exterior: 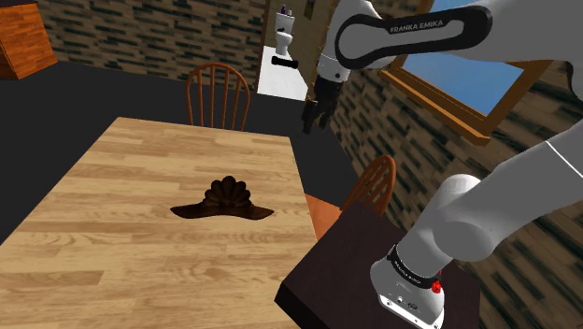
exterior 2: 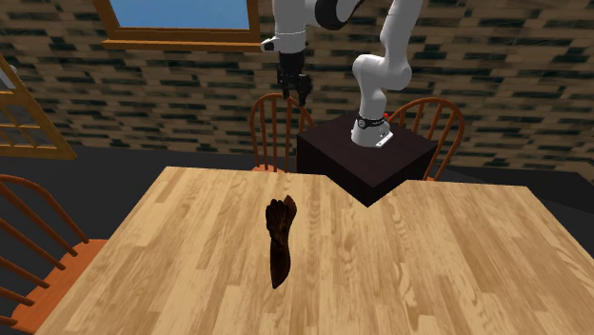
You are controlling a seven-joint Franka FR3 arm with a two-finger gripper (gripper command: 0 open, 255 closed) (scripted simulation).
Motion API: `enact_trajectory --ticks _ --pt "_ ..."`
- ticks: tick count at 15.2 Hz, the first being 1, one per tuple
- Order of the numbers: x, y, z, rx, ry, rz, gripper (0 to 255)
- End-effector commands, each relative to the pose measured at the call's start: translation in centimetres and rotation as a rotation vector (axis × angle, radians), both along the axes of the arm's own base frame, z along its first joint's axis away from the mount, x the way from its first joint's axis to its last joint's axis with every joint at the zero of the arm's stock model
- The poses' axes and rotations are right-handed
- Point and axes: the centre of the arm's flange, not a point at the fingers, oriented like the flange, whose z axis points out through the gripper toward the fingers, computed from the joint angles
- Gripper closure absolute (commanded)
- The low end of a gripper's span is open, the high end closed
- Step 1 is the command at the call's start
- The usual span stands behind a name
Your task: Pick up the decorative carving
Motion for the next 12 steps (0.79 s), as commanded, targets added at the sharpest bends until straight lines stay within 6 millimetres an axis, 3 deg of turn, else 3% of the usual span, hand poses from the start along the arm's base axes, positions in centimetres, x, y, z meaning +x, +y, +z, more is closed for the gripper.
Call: enact_trajectory --ticks 1,12 --pt "1.7 0.4 -2.2 0.007 0.008 0.03 0" --pt "10.4 3.8 -13.9 0.044 0.054 0.191 0"
